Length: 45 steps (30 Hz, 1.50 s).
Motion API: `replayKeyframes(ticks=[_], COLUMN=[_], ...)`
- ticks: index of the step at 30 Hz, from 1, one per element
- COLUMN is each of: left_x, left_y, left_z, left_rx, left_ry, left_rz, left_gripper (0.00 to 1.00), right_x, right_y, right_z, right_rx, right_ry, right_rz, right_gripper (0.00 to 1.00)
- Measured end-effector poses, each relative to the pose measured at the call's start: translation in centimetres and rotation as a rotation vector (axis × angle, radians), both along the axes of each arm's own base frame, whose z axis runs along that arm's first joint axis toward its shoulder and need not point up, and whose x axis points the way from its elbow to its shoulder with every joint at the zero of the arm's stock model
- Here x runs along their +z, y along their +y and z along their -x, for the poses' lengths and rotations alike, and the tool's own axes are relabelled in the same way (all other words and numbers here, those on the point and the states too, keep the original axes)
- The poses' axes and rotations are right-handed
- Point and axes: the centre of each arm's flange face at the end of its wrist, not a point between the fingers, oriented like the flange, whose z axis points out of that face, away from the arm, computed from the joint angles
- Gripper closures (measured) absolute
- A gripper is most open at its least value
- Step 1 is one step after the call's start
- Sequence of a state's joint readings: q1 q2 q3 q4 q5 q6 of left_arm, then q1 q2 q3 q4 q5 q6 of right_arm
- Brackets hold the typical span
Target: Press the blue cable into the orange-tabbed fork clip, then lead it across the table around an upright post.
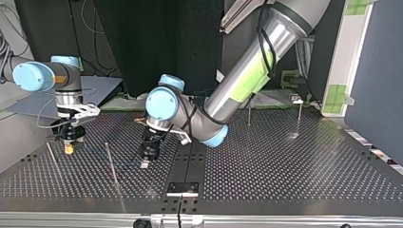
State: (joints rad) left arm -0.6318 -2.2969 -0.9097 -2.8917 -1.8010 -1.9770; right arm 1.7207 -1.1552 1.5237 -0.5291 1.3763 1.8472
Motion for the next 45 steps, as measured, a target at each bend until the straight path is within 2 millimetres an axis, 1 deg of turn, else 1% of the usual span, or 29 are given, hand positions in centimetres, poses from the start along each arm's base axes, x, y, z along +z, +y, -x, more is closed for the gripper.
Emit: replayKeyframes(ticks=[7,12,13,14,15,16,17,18,19,20,21,22,23,25,26,28,29,34,36,37,45], left_x=[-1.3,-2.3,-2.4,-2.6,-2.7,-2.8,-2.9,-3.0,-3.1,-3.2,-3.3,-3.3,-3.4,-3.4,-3.4,-3.4,-3.4,-3.4,-3.4,-3.4,-3.4], left_y=[0.4,0.8,0.8,0.9,1.0,1.1,1.2,1.3,1.4,1.5,1.6,1.6,1.7,1.9,1.9,2.0,2.0,2.0,2.0,2.0,2.1], left_z=[-0.1,-0.2,-0.2,-0.2,-0.3,-0.3,-0.4,-0.4,-0.5,-0.5,-0.5,-0.6,-0.6,-0.7,-0.7,-0.7,-0.7,-0.7,-0.7,-0.7,-0.7], left_rx=[-0.005,-0.009,-0.01,-0.011,-0.01,-0.009,-0.008,-0.006,-0.004,-0.002,0.003,0.007,0.013,0.028,0.034,0.041,0.043,0.044,0.044,0.045,0.045], left_ry=[0.017,0.031,0.034,0.036,0.038,0.04,0.042,0.044,0.046,0.048,0.05,0.051,0.052,0.053,0.054,0.055,0.055,0.056,0.056,0.056,0.061], left_rz=[-0.015,-0.026,-0.028,-0.029,-0.031,-0.032,-0.033,-0.035,-0.036,-0.037,-0.037,-0.037,-0.037,-0.035,-0.034,-0.029,-0.028,-0.025,-0.025,-0.025,-0.019], left_gripper=[1.0,1.0,0.95,0.84,0.84,0.67,0.53,0.53,0.33,0.21,0.21,0.07,0.04,0.04,0.06,0.06,0.09,0.09,0.09,0.09,0.09], right_x=[-4.5,-7.2,-7.8,-8.5,-9.2,-10.1,-10.7,-11.4,-12.0,-12.8,-13.2,-14.0,-14.5,-15.7,-16.1,-17.1,-17.8,-21.0,-21.9,-22.8,-26.3], right_y=[-0.6,-0.6,-0.6,-0.6,-0.6,-0.6,-0.6,-0.6,-0.5,-0.5,-0.5,-0.5,-0.5,-0.5,-0.4,-0.4,-0.4,-0.3,-0.4,-0.4,-0.5], right_z=[-0.3,-0.4,-0.4,-0.4,-0.4,-0.5,-0.4,-0.4,-0.4,-0.3,-0.3,-0.2,-0.1,0.2,0.3,0.5,0.7,1.7,1.9,2.1,2.8], right_rx=[0.002,-0.001,-0.002,-0.003,-0.003,-0.004,-0.005,-0.006,-0.007,-0.008,-0.009,-0.011,-0.013,-0.016,-0.018,-0.022,-0.025,-0.041,-0.045,-0.049,-0.066], right_ry=[0.018,0.035,0.039,0.045,0.049,0.055,0.059,0.063,0.065,0.068,0.068,0.07,0.07,0.073,0.075,0.083,0.088,0.091,0.09,0.09,0.091], right_rz=[-0.073,-0.111,-0.118,-0.128,-0.136,-0.146,-0.153,-0.16,-0.166,-0.171,-0.173,-0.177,-0.18,-0.189,-0.194,-0.203,-0.21,-0.24,-0.248,-0.255,-0.285], right_gripper=[1.0,1.0,1.0,1.0,1.0,1.0,1.0,1.0,1.0,1.0,1.0,1.0,1.0,1.0,1.0,1.0,1.0,1.0,1.0,1.0,1.0])
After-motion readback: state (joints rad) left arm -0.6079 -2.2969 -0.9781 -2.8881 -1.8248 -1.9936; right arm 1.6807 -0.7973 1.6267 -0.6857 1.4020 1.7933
